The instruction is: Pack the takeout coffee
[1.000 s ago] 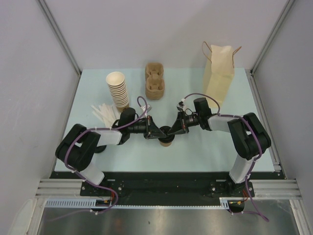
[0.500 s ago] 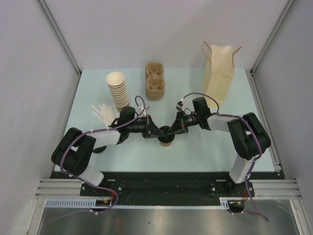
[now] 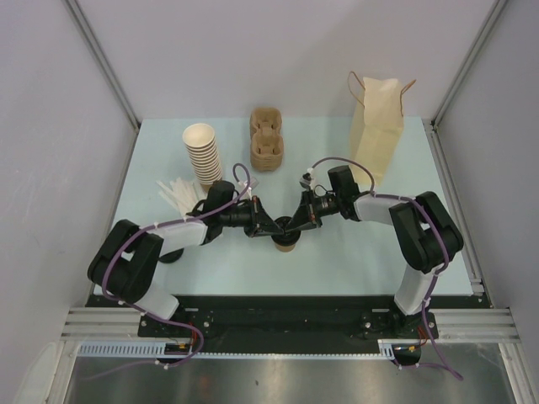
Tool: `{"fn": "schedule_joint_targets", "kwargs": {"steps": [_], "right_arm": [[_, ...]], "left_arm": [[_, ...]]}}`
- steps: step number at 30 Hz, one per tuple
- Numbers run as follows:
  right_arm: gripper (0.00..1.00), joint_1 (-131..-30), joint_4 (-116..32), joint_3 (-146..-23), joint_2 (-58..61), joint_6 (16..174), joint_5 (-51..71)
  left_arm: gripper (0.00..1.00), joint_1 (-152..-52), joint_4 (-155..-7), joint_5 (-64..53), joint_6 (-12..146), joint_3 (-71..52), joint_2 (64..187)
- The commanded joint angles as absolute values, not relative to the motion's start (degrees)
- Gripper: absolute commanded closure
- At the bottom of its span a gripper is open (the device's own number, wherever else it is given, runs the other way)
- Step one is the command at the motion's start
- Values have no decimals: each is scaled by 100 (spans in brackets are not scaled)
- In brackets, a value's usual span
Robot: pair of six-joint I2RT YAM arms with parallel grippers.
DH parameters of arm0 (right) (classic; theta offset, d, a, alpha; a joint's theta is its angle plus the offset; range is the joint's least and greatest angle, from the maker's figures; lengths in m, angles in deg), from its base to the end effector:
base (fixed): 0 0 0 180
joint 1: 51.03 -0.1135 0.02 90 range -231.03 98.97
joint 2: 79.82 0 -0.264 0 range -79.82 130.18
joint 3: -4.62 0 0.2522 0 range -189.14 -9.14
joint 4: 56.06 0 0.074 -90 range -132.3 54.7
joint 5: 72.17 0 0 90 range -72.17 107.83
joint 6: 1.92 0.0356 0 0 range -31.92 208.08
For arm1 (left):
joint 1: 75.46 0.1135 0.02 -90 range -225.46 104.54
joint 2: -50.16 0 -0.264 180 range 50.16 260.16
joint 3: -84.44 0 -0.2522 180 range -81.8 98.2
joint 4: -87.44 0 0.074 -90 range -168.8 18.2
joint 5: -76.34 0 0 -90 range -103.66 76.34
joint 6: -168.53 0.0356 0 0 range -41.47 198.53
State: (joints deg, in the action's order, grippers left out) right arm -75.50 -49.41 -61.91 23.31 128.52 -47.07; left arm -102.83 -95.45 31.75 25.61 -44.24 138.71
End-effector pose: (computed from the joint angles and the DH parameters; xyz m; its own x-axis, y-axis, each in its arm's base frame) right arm 0.3028 0.1732 0.1592 -0.9780 -0.1428 -0.1519 -0.1861 0.2700 0.9447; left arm 0.2511 -0.1585 0.1690 -0.9761 -0.1253 -0.1773 0.1098 0.4198 -0.9010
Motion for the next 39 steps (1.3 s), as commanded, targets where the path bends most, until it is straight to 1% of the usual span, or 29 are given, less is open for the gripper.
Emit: {"fn": "schedule_joint_targets", "kwargs": {"steps": [1, 10, 14, 20, 25, 29, 32, 34, 36, 38, 39], "right_arm": [[100, -7459, -4423, -6099, 2863, 12367, -3622], [100, -7354, -4397, -6091, 3338, 12157, -3657], [100, -7388, -4580, -6099, 3242, 12226, -3727], [100, -7739, -5011, -6117, 2548, 12525, -4061], [98, -7837, -5249, -6161, 1907, 12815, -4263], [97, -7767, -5127, -6196, 1503, 12921, -4334], [97, -7749, -4653, -6205, 1273, 12614, -4176], [95, -7758, -4076, -6249, 1246, 12186, -4036], [90, -7749, -3660, -6293, 1229, 11877, -3913], [81, -7705, -3168, -6293, 1185, 11516, -3798], [75, -7688, -3027, -6293, 1124, 11402, -3755]], "left_arm": [[100, -10103, -7924, 1078, 3371, -4700, 14402], [100, -10130, -7784, 1034, 3388, -4656, 14499], [100, -10147, -8019, 1182, 3458, -4682, 14368], [100, -10323, -8635, 1675, 3450, -4700, 13656], [100, -10376, -8970, 2184, 3371, -4577, 13111], [100, -10376, -8962, 2387, 3511, -4446, 12602], [100, -10376, -8734, 2256, 3783, -4296, 12382], [100, -10376, -8540, 2185, 3932, -4234, 12284], [100, -10376, -8374, 2159, 3977, -4208, 12232], [100, -10376, -8198, 2141, 4223, -4190, 12162], [96, -10376, -8058, 2141, 4302, -4207, 12057]]}}
